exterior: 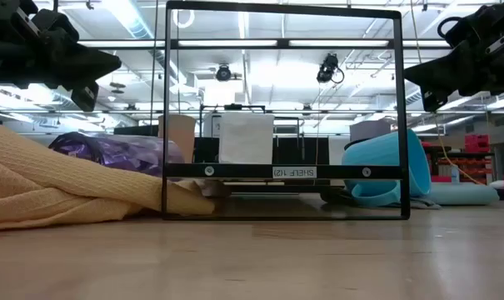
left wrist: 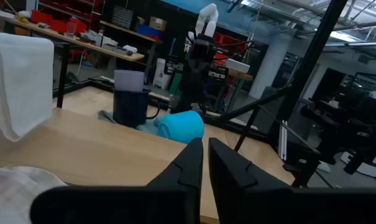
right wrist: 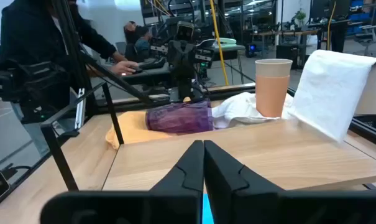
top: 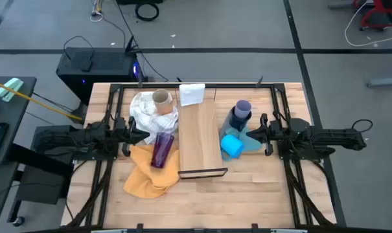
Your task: Stack small to large cups/mugs on shelf
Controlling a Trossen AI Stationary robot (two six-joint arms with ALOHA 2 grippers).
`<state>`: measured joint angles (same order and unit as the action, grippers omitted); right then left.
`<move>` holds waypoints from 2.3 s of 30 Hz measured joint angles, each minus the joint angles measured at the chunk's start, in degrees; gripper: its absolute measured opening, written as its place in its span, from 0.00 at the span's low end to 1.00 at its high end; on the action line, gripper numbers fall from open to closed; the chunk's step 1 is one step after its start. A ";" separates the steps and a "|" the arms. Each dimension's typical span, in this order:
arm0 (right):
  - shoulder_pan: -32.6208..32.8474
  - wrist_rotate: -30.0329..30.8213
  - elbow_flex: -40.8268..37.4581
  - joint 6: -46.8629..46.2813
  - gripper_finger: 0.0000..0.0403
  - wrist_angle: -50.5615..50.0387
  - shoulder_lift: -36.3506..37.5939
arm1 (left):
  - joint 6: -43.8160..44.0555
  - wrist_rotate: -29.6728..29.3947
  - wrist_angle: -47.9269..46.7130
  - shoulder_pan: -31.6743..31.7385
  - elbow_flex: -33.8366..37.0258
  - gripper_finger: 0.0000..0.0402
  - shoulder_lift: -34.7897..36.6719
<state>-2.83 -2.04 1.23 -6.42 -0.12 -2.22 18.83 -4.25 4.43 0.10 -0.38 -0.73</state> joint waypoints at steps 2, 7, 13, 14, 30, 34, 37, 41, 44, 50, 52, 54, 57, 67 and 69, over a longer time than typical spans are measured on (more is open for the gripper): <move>0.02 0.00 -0.01 -0.01 0.04 0.00 0.01 | -0.02 -0.01 0.00 0.00 0.01 0.06 0.00; 0.02 0.00 -0.02 -0.02 0.04 0.00 0.02 | 0.00 -0.02 0.00 0.00 0.00 0.06 0.00; 0.02 0.00 0.00 -0.02 0.04 -0.01 0.01 | -0.02 -0.01 0.00 -0.01 0.01 0.08 0.00; 0.01 0.00 -0.01 -0.01 0.04 -0.01 0.01 | 0.00 -0.02 0.00 0.00 0.00 0.09 0.00; 0.01 0.00 -0.01 0.00 0.04 0.00 0.00 | -0.01 0.00 0.00 -0.01 0.00 0.07 0.00; 0.02 0.00 -0.02 0.00 0.04 0.00 0.00 | -0.02 0.00 0.00 -0.01 0.00 0.08 0.00; 0.02 0.00 -0.02 -0.02 0.04 -0.01 0.00 | 0.00 0.00 0.00 0.00 0.01 0.09 0.00; 0.02 0.00 -0.01 -0.02 0.04 -0.01 0.00 | -0.02 0.00 0.00 -0.01 0.01 0.08 0.00; 0.02 0.00 -0.02 -0.02 0.04 0.00 0.01 | 0.00 -0.02 0.00 0.00 0.02 0.07 0.00; 0.02 0.00 -0.02 -0.02 0.04 0.00 0.00 | -0.02 -0.01 0.00 -0.01 0.00 0.06 0.00; 0.01 0.00 0.00 -0.02 0.04 -0.01 0.01 | -0.01 0.00 0.00 -0.02 0.02 0.07 0.00; 0.01 0.00 -0.01 0.00 0.04 -0.01 0.01 | -0.01 -0.02 0.00 -0.02 0.00 0.08 0.00; 0.01 0.00 -0.01 -0.01 0.04 -0.02 0.01 | -0.02 0.00 0.00 -0.01 0.01 0.09 0.00; 0.01 0.00 -0.01 -0.02 0.04 -0.01 0.00 | -0.02 -0.02 0.00 -0.01 0.01 0.06 0.00; 0.01 0.00 0.00 0.00 0.04 0.00 0.02 | 0.00 -0.02 0.00 0.00 0.02 0.06 0.00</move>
<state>-2.82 -2.04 1.23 -6.42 -0.12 -2.20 18.83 -4.27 4.43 0.10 -0.36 -0.73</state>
